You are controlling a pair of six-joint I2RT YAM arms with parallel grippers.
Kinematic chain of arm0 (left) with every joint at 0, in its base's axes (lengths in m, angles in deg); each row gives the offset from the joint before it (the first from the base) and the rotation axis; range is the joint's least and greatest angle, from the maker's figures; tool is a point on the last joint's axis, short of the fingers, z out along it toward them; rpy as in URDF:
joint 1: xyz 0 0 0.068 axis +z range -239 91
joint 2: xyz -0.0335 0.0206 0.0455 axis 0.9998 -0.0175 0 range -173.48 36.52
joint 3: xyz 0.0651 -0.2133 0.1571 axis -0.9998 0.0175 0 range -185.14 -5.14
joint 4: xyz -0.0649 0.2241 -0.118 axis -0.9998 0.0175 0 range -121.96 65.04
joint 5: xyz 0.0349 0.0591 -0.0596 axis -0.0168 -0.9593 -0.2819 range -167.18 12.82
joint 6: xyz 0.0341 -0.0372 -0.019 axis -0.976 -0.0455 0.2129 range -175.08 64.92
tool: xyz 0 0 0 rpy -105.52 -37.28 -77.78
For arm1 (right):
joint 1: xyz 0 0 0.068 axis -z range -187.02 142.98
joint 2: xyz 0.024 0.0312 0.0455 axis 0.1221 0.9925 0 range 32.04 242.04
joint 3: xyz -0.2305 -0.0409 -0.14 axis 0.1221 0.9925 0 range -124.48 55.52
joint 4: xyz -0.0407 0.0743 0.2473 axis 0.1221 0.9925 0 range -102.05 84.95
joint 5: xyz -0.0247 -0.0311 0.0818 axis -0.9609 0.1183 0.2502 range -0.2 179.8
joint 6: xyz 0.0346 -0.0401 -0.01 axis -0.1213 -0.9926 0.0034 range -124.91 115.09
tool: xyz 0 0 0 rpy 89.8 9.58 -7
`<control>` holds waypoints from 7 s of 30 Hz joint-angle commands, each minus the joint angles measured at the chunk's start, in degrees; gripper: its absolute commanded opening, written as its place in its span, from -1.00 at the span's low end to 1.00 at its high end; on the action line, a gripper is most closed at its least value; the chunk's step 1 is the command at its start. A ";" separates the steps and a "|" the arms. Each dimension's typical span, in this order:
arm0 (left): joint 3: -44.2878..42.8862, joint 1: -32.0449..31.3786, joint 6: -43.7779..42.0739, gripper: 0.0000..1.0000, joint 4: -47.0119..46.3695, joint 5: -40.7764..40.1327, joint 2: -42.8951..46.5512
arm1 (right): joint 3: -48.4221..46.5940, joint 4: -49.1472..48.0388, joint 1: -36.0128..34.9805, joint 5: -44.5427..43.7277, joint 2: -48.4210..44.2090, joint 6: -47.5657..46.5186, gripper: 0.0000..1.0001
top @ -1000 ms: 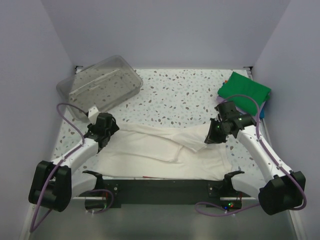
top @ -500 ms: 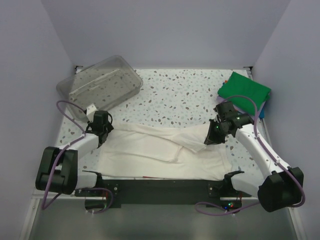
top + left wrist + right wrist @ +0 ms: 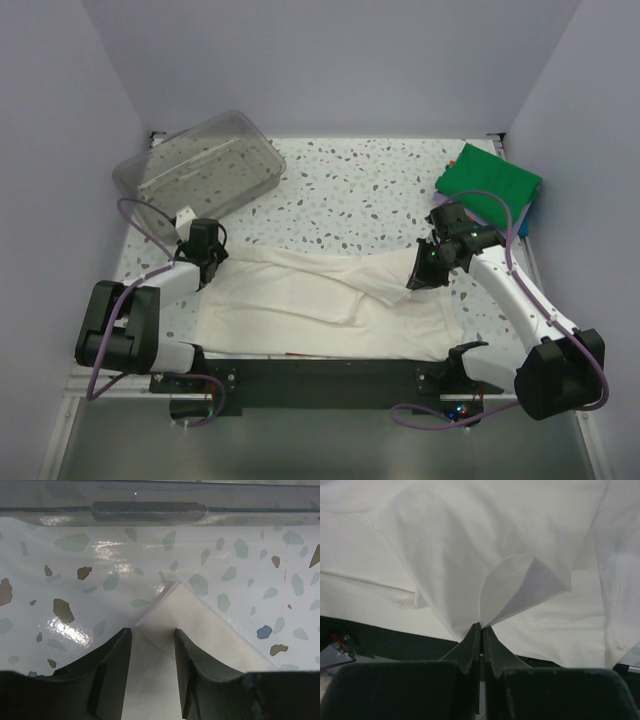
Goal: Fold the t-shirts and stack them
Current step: Fold the tshirt
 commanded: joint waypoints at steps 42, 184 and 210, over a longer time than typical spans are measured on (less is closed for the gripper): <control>-4.34 1.07 4.10 -1.00 16.23 1.00 15.29 | -5.34 7.13 -0.22 -0.26 -1.83 -0.41 -1.00; 3.84 -2.89 1.20 0.40 12.55 19.29 19.08 | 0.81 -17.49 -24.83 -6.91 22.25 2.93 -0.06; 5.95 -2.80 0.94 0.42 12.90 18.32 19.61 | -3.15 -8.50 -24.83 -24.60 22.78 -0.14 0.00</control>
